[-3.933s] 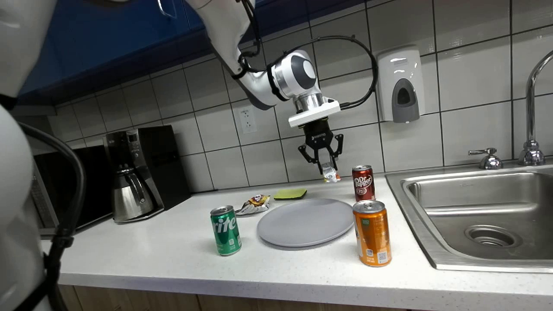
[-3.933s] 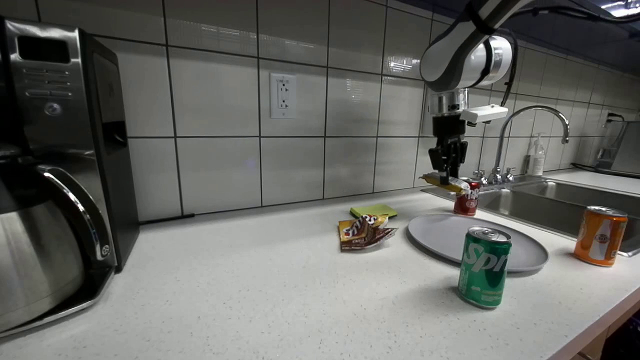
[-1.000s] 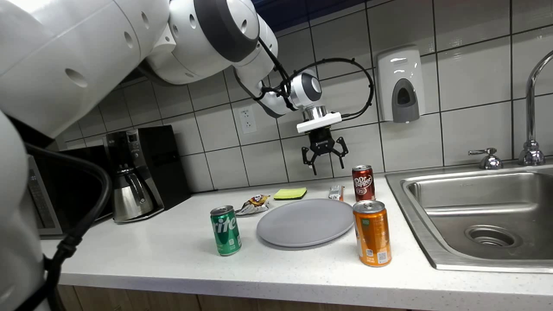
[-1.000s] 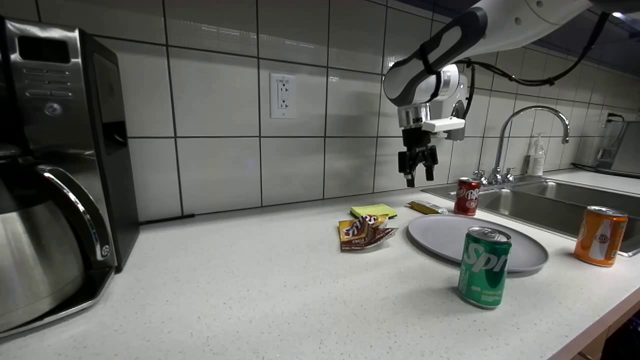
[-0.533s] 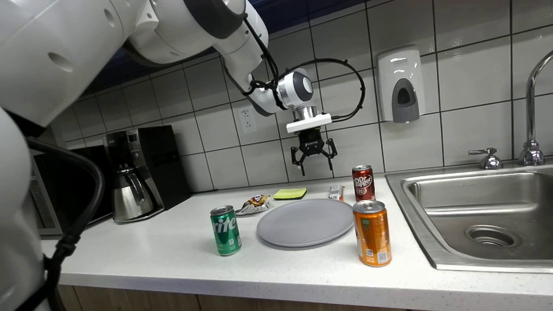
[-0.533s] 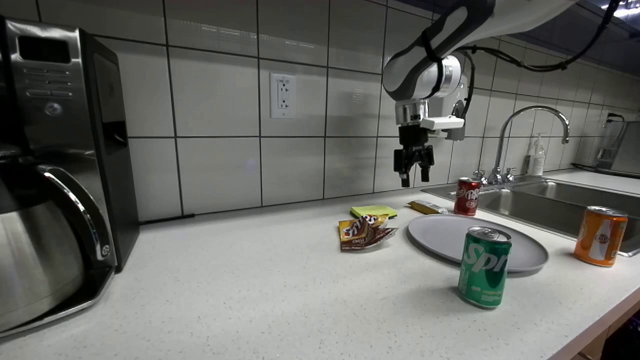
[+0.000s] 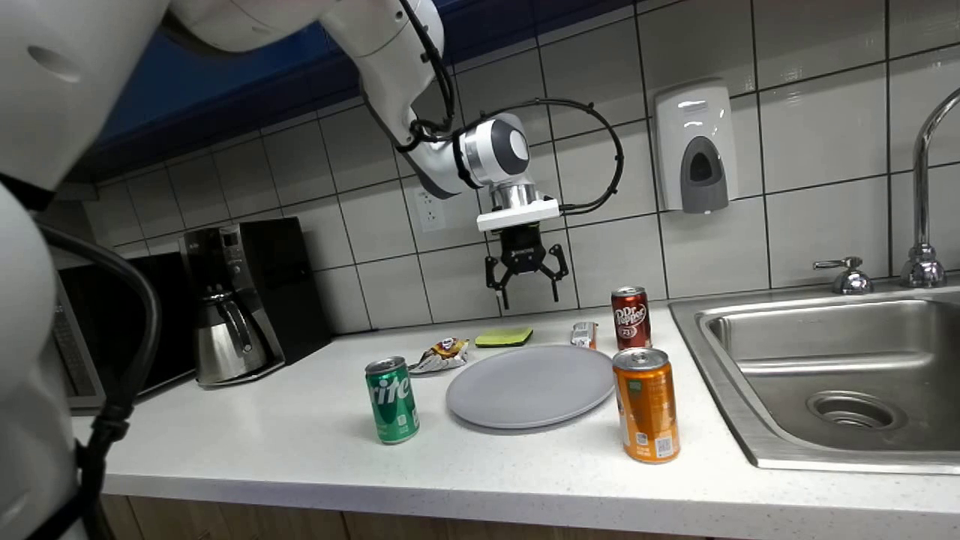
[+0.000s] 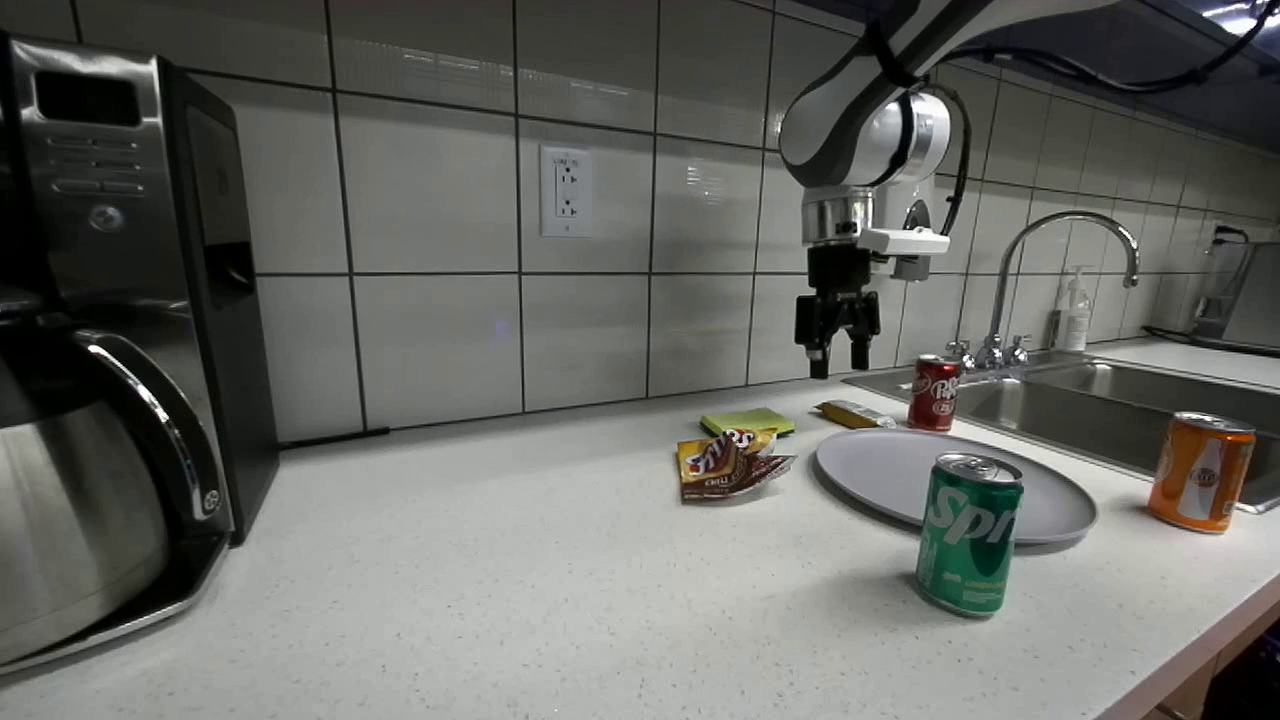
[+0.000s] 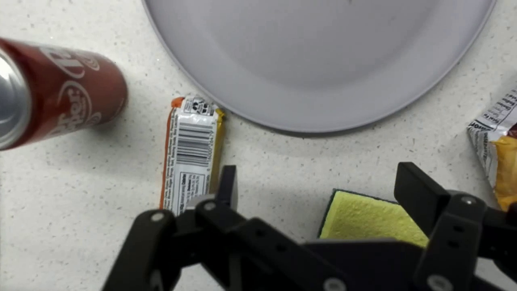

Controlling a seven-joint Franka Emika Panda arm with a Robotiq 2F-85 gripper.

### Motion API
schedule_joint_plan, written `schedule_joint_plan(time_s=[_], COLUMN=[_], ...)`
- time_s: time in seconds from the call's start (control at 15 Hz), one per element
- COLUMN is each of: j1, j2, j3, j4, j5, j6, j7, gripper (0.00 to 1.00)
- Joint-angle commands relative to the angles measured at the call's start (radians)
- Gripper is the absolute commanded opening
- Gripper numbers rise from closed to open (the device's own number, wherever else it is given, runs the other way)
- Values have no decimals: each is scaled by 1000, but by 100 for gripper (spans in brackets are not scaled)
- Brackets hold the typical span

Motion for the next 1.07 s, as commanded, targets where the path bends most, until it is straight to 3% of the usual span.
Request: schedule_joint_plan(time_s=[0.0, 1.0], j1=[-3, -19], j2=[-128, -300], j3=[6, -66], j4=[-179, -452], j5=[29, 58], j6=[60, 114], j7=[19, 100], gripper=[100, 100])
